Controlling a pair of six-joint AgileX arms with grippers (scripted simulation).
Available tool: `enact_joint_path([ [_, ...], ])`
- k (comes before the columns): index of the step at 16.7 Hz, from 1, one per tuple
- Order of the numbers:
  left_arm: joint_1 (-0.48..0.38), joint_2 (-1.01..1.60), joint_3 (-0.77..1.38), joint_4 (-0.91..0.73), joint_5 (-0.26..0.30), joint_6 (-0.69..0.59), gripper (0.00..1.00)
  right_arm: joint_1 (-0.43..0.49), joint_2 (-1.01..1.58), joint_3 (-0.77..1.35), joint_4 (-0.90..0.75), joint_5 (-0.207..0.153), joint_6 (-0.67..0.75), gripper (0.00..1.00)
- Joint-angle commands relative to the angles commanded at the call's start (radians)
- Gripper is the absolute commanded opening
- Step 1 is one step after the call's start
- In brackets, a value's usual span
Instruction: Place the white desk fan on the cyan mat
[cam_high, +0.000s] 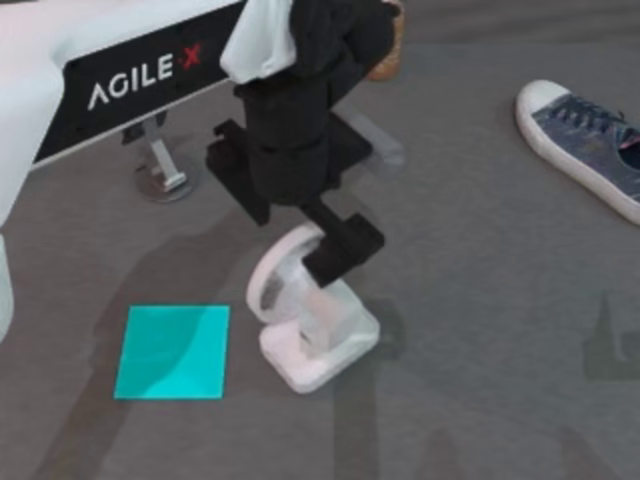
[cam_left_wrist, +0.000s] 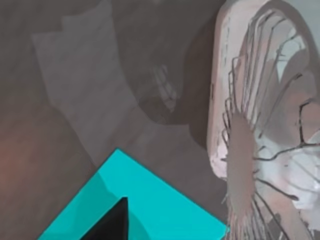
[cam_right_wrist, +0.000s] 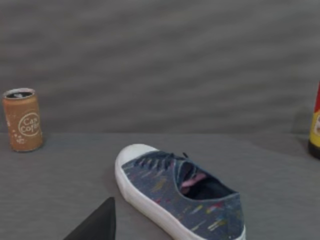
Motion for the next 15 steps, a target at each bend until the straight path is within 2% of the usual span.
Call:
enact_joint_path([
  [10, 0.0, 0.0, 0.0, 0.0, 0.0, 0.0, 0.02, 0.0, 0.0, 0.0, 0.0, 0.0, 0.0, 1.0],
  [15, 0.0, 0.0, 0.0, 0.0, 0.0, 0.0, 0.0, 0.0, 0.0, 0.0, 0.0, 0.0, 0.0, 1.0],
])
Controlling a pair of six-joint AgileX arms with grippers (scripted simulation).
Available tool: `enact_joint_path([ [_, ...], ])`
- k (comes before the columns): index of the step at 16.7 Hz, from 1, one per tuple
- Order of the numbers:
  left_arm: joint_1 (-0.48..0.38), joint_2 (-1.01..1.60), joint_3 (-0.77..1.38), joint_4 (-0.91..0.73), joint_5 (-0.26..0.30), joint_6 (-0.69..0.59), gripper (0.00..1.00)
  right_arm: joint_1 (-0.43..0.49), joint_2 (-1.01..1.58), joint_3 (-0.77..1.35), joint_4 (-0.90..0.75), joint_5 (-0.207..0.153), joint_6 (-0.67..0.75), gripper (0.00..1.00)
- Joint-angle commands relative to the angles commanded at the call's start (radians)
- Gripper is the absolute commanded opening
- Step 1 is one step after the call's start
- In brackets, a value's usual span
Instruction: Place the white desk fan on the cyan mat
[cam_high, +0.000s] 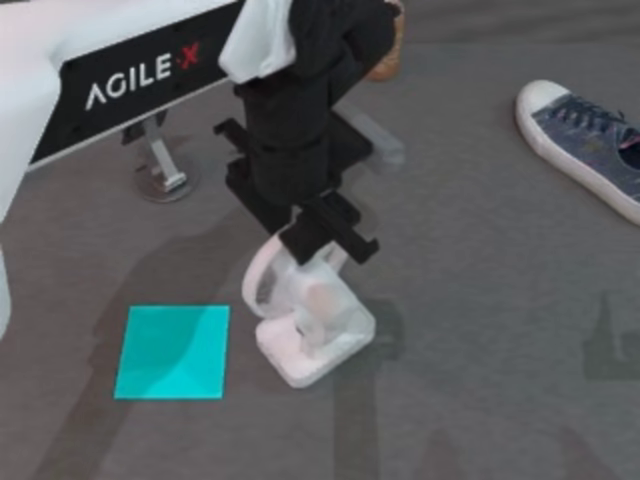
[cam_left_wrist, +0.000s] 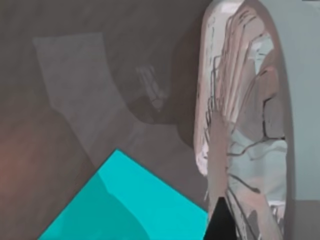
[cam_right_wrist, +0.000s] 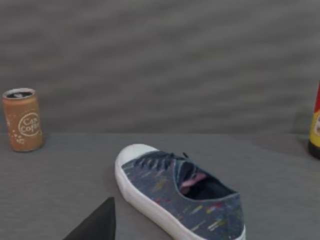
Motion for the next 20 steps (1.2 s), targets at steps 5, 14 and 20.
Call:
enact_joint_path([
  [5, 0.0, -0.007, 0.003, -0.004, 0.001, 0.0, 0.0, 0.0, 0.0, 0.0, 0.0, 0.0, 0.0, 1.0],
  [14, 0.017, 0.009, 0.224, -0.207, 0.001, -0.001, 0.0, 0.0, 0.0, 0.0, 0.0, 0.0, 0.0, 1.0],
  [20, 0.016, -0.001, 0.195, -0.224, -0.011, -0.061, 0.0, 0.0, 0.0, 0.0, 0.0, 0.0, 0.0, 1.0],
])
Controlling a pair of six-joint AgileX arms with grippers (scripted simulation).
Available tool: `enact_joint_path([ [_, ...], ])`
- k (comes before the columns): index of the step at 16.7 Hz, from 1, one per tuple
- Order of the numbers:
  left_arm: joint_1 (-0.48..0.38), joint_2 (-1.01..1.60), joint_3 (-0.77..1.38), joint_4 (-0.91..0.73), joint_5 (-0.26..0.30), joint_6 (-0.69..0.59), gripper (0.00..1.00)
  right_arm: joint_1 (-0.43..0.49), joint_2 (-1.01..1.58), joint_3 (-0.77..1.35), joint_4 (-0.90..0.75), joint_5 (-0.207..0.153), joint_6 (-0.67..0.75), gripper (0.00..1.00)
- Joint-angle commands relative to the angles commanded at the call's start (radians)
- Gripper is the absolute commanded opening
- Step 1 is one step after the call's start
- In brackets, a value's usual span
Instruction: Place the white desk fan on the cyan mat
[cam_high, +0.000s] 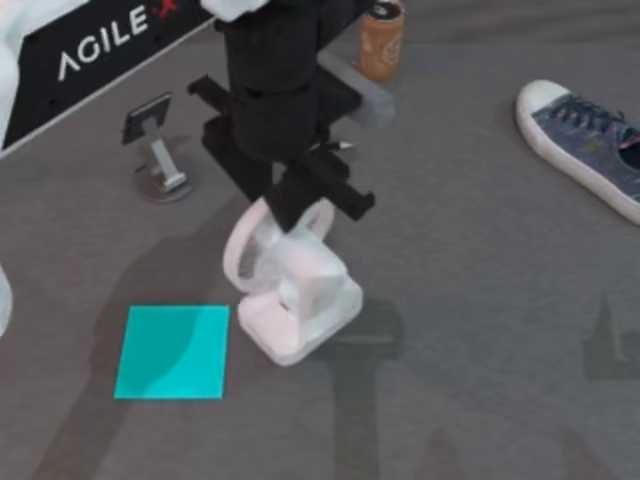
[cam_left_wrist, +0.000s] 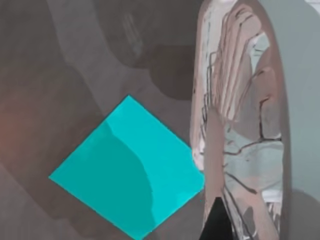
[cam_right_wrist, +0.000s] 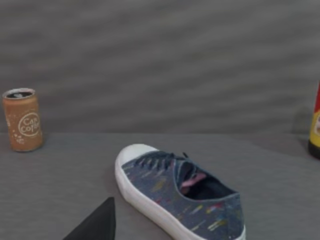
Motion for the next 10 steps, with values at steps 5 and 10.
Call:
enact_joint_path([
  [5, 0.031, -0.059, -0.101, -0.045, -0.04, -0.312, 0.0, 0.0, 0.0, 0.0, 0.0, 0.0, 0.0, 1.0],
  [10, 0.08, -0.173, -0.224, -0.042, -0.067, -0.848, 0.0, 0.0, 0.0, 0.0, 0.0, 0.0, 0.0, 1.0],
])
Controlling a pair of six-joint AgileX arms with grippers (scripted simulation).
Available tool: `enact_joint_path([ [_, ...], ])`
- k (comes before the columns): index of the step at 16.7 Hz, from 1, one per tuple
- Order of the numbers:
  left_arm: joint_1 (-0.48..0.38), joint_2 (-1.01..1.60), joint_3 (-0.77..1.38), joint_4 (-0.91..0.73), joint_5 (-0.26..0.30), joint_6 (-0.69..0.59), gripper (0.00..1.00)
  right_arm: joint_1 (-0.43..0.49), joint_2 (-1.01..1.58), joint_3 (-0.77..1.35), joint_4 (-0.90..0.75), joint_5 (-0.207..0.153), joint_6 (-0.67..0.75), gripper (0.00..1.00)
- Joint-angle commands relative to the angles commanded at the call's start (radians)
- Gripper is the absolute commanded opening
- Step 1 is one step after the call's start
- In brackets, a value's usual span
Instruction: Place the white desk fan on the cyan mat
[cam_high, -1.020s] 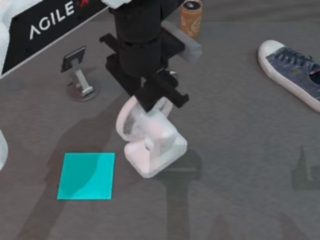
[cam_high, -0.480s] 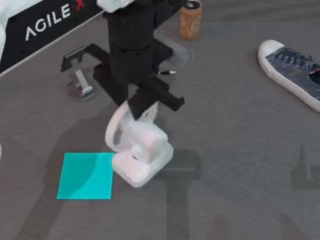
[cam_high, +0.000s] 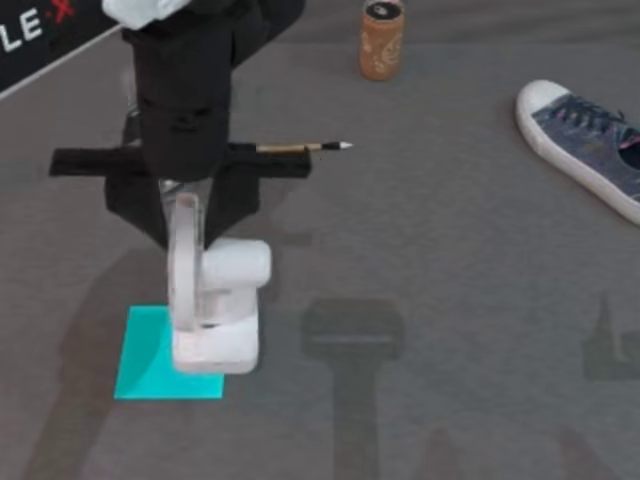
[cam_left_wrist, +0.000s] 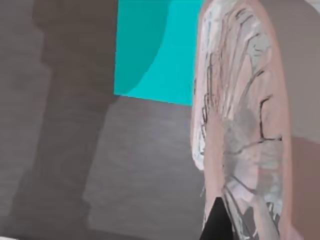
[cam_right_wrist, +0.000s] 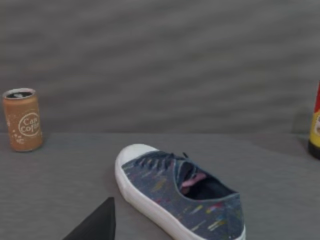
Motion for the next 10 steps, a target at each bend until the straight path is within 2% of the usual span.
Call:
enact_joint_path([
  [6, 0.065, -0.152, -0.155, 0.073, 0.017, -0.726, 0.0, 0.0, 0.0, 0.0, 0.0, 0.0, 0.0, 1.0],
  [10, 0.102, -0.226, -0.254, 0.135, 0.05, -1.104, 0.0, 0.0, 0.0, 0.0, 0.0, 0.0, 0.0, 1.0],
])
